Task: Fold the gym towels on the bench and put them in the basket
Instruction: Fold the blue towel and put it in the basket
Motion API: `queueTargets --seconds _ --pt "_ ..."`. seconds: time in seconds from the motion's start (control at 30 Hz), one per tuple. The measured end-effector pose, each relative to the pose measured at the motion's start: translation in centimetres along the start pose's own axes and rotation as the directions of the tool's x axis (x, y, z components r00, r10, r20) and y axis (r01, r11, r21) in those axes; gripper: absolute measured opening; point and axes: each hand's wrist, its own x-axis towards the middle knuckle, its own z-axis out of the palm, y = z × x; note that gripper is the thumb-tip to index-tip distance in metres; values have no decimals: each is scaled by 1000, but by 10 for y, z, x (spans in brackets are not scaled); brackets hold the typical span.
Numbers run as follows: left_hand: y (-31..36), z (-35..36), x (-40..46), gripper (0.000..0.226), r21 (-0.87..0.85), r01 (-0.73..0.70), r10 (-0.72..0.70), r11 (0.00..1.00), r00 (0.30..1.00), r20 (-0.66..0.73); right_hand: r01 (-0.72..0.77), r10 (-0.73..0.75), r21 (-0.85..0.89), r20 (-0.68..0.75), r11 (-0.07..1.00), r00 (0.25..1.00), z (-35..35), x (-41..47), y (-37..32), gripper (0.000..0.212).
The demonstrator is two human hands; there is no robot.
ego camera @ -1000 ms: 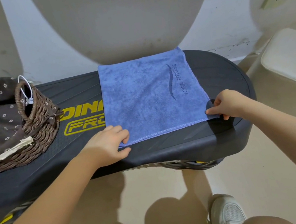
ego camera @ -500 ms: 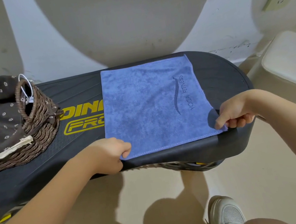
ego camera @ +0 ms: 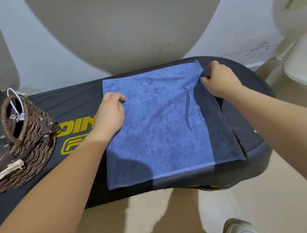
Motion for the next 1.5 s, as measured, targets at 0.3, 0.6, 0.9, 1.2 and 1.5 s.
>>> queueTargets --seconds 0.3,0.6,0.9,1.2,1.5 --pt "0 5 74 36 216 152 -154 964 988 -8 -34 44 206 -43 978 998 11 61 -6 30" --pt "-12 5 88 21 240 119 -100 963 991 -93 39 -37 48 -49 998 998 14 76 -8 22" --pt "-19 -17 96 25 391 10 14 921 998 -57 41 -26 108 -140 993 990 8 78 -8 18" --pt "-1 2 75 43 380 -22 90 925 983 -161 103 -88 68 -196 992 977 23 47 -47 42" --pt "-4 37 23 97 426 -137 58 894 979 194 472 -440 -178 191 863 877 76 -5 -67 63"
